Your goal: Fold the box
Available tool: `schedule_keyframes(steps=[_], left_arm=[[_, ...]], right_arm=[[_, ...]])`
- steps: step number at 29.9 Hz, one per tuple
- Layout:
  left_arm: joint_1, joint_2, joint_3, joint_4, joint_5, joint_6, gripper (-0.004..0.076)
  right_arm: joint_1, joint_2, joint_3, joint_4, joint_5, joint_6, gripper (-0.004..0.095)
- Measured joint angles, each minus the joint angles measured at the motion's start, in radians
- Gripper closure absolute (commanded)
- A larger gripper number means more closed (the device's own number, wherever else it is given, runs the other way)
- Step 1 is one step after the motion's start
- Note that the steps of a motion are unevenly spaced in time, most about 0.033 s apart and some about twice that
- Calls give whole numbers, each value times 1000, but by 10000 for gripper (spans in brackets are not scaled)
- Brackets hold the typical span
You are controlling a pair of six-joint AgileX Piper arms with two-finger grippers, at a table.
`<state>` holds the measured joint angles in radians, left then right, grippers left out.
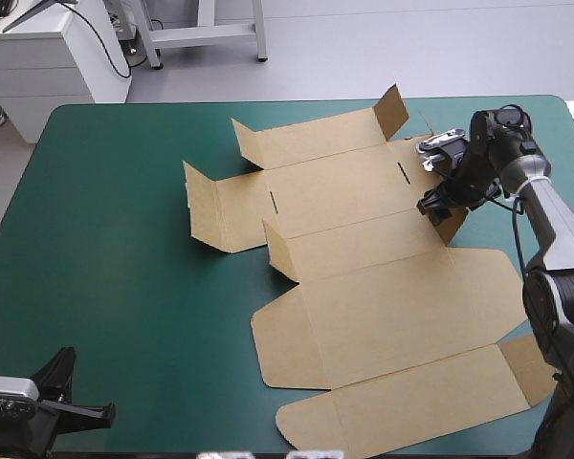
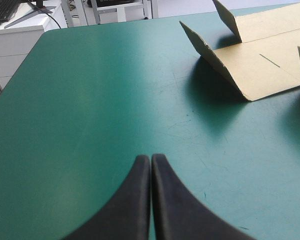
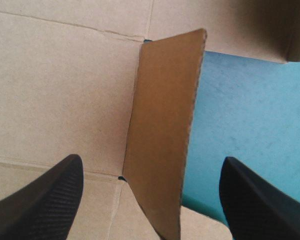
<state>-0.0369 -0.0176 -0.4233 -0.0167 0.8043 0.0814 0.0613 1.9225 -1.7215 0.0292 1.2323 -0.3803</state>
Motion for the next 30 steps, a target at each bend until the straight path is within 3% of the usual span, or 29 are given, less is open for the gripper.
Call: schedule_keyframes(steps=[2,5,7,11,12,20,30], left_arm=[[0,0,0,0,0,0,731],[0,0,0,0,0,0,731],[0,0,0,0,0,0,731],[0,0,0,0,0,0,731],[0,0,0,0,0,0,731],[0,0,0,0,0,0,731],[0,0,0,0,0,0,731]], right_arm=[[-9,17,0,25,0,-14,233],[-19,35,0,58,-2,-34,348],[-22,46,0,68,-3,-40,480],[-22,65,0,95,-11,-50,870],[-22,67,0,104,-12,-58,926],[-25,67,0,122,-13,-188,929],[-22,68,-63,131,-38,-480,929]])
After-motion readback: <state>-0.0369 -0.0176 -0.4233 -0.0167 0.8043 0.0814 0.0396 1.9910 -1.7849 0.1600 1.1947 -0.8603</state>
